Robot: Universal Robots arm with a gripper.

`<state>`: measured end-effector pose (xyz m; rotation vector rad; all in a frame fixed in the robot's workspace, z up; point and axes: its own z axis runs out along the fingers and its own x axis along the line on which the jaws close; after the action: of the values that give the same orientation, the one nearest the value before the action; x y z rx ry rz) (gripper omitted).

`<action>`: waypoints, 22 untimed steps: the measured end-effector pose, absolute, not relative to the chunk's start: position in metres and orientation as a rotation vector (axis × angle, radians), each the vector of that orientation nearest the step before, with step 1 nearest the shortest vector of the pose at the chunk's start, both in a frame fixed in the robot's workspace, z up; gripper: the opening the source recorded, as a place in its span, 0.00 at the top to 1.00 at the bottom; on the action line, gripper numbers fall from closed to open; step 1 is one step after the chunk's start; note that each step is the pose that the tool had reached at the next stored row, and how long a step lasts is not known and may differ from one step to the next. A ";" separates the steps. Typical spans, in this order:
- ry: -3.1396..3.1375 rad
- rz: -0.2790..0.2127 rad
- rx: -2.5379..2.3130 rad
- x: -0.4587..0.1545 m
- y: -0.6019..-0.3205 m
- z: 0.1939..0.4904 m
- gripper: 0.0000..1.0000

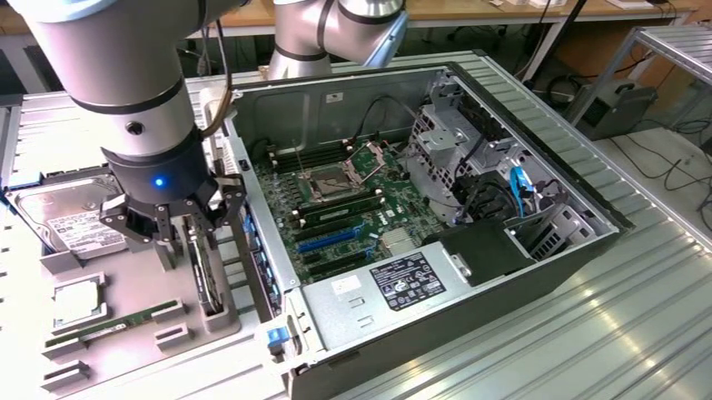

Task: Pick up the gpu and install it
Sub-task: 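Pick up the gpu and move the gpu toward the slot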

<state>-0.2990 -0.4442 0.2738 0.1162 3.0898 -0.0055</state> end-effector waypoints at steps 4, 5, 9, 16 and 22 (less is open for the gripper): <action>3.090 -0.005 0.116 -0.299 -0.444 0.266 0.56; 3.090 -0.005 0.116 -0.299 -0.444 0.265 0.56; 3.090 0.001 0.116 -0.302 -0.444 0.259 0.56; 3.086 0.018 0.116 -0.305 -0.444 0.249 0.56; 3.085 0.019 0.117 -0.305 -0.444 0.246 0.56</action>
<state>-0.3052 -0.4439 0.2464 0.1167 3.0850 0.0190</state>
